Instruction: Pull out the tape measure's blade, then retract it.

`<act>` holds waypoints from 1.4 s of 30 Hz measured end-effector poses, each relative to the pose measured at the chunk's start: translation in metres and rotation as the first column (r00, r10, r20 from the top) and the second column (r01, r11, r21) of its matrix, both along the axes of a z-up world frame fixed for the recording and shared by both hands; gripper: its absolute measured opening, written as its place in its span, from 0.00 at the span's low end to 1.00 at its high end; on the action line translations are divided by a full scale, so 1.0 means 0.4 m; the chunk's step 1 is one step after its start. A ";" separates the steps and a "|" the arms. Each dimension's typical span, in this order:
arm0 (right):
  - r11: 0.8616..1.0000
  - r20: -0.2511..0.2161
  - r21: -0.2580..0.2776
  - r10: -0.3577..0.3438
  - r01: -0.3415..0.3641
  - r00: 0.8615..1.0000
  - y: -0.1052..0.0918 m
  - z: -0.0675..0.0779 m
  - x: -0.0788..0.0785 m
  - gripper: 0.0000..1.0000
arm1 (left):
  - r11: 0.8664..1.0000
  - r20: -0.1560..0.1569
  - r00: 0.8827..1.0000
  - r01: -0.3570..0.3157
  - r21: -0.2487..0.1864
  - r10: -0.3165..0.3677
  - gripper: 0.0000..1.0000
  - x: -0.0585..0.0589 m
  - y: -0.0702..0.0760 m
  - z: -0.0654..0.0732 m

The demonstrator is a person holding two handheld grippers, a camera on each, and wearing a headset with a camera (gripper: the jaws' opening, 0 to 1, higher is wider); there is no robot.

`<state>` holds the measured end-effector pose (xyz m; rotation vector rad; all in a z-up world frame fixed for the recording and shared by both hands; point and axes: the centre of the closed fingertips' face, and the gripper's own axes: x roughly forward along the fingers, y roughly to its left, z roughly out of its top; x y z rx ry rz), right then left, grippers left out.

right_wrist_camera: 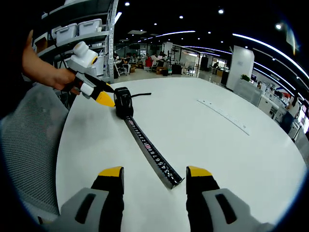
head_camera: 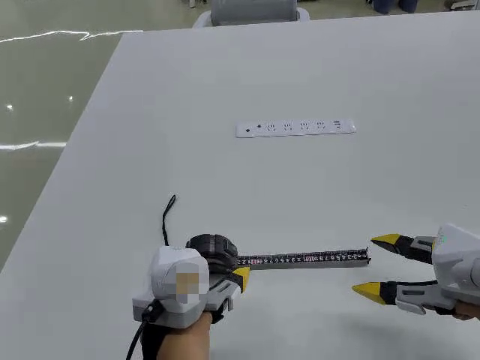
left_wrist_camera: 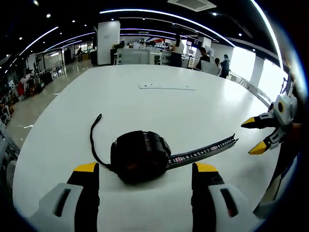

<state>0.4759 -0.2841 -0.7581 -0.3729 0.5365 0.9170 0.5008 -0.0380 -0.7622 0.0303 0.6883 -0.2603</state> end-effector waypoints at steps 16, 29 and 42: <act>0.987 -0.006 -0.048 0.156 -0.156 0.988 -0.012 -0.017 0.030 0.38 | 0.999 -0.010 0.999 -0.046 0.004 0.046 0.75 0.035 -0.006 -0.008; 0.961 -0.034 -0.091 0.259 -0.261 0.965 -0.020 -0.040 0.050 0.28 | 0.995 0.014 0.995 -0.095 0.026 0.094 0.72 0.051 -0.004 -0.004; 0.928 -0.082 -0.149 0.333 -0.342 0.939 -0.038 -0.084 0.053 0.22 | 0.992 0.002 0.993 -0.121 0.030 0.121 0.70 0.055 0.003 -0.017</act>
